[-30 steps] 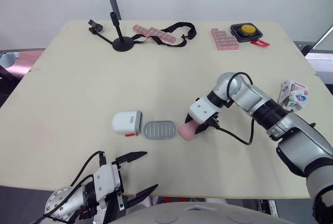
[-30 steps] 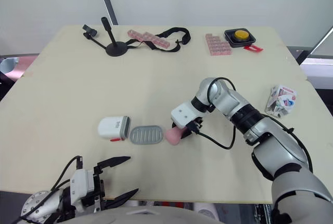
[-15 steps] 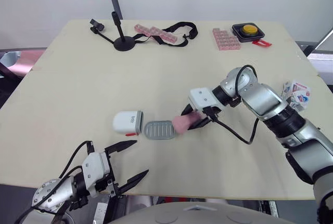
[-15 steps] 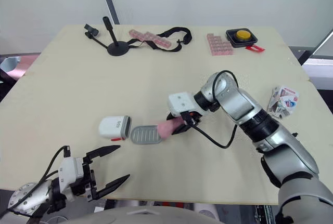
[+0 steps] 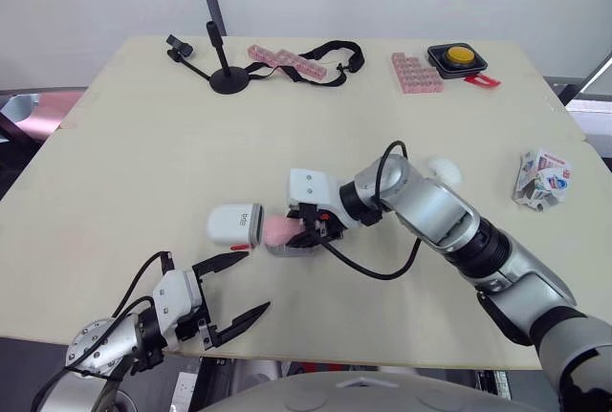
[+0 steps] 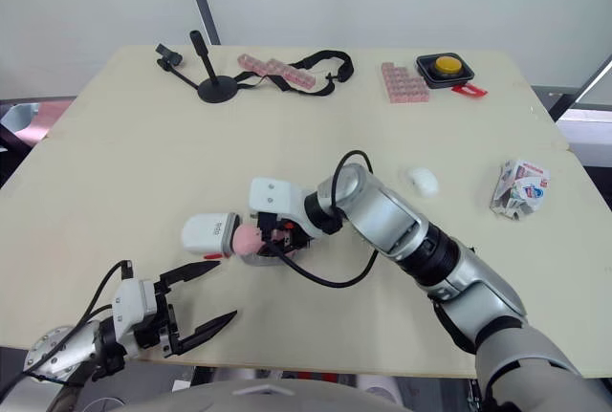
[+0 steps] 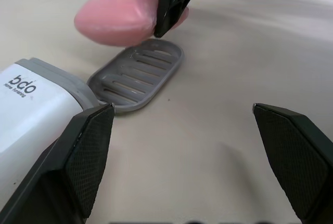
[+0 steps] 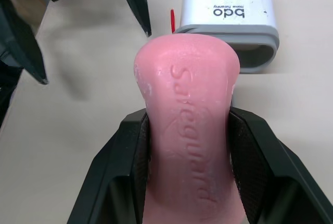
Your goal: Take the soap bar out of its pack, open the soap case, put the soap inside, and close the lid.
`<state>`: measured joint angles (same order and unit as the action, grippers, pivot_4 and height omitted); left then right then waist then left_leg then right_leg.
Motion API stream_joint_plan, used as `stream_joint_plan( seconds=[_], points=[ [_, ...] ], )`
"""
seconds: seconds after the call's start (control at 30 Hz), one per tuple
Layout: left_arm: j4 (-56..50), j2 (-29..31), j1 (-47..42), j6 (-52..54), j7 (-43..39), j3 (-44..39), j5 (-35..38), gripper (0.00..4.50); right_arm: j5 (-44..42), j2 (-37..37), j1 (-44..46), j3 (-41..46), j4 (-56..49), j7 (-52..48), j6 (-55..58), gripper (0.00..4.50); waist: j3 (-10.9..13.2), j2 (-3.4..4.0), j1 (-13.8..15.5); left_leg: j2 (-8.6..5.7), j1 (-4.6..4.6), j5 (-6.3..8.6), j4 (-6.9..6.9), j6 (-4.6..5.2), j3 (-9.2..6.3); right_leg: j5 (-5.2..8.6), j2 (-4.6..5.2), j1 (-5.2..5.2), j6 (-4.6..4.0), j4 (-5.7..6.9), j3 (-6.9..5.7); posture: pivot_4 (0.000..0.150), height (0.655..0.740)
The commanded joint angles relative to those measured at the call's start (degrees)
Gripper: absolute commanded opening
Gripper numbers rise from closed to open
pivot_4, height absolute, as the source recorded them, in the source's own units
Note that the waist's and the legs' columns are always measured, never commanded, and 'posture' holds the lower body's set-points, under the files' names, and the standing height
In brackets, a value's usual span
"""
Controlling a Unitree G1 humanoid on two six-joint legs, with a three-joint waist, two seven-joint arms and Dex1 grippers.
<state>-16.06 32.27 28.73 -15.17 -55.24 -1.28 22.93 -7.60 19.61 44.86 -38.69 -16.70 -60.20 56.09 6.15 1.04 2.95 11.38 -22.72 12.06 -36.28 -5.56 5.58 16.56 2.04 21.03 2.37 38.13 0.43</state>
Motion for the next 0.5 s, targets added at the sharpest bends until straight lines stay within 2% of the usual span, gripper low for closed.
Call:
stream_joint_plan(
  seconds=[0.03, 0.5],
  points=[
    [-1.33, 0.07, 0.55, -0.50, -0.16, -1.09, 1.02, 4.50, 1.26, -0.05, 1.68, -2.07, -0.63, 2.11, -0.02, 1.68, 0.00, 0.00, 0.01, 0.00, 0.01, 0.01, 0.00, -0.01, 0.00, 0.00, 0.00, -0.01, 0.00, 0.00, 0.00, 0.150, 0.7395],
    [-3.39, -0.30, 1.51, -0.56, 1.85, -1.01, 0.29, 4.50, 1.03, -0.18, 2.05, -5.70, 0.79, 4.37, -0.65, 1.68, 0.00, 0.00, -0.03, 0.02, 0.17, 0.05, 0.07, -0.10, 0.01, 0.00, -0.02, -0.14, 0.00, -0.04, 0.01, 0.150, 0.7395]
  ],
)
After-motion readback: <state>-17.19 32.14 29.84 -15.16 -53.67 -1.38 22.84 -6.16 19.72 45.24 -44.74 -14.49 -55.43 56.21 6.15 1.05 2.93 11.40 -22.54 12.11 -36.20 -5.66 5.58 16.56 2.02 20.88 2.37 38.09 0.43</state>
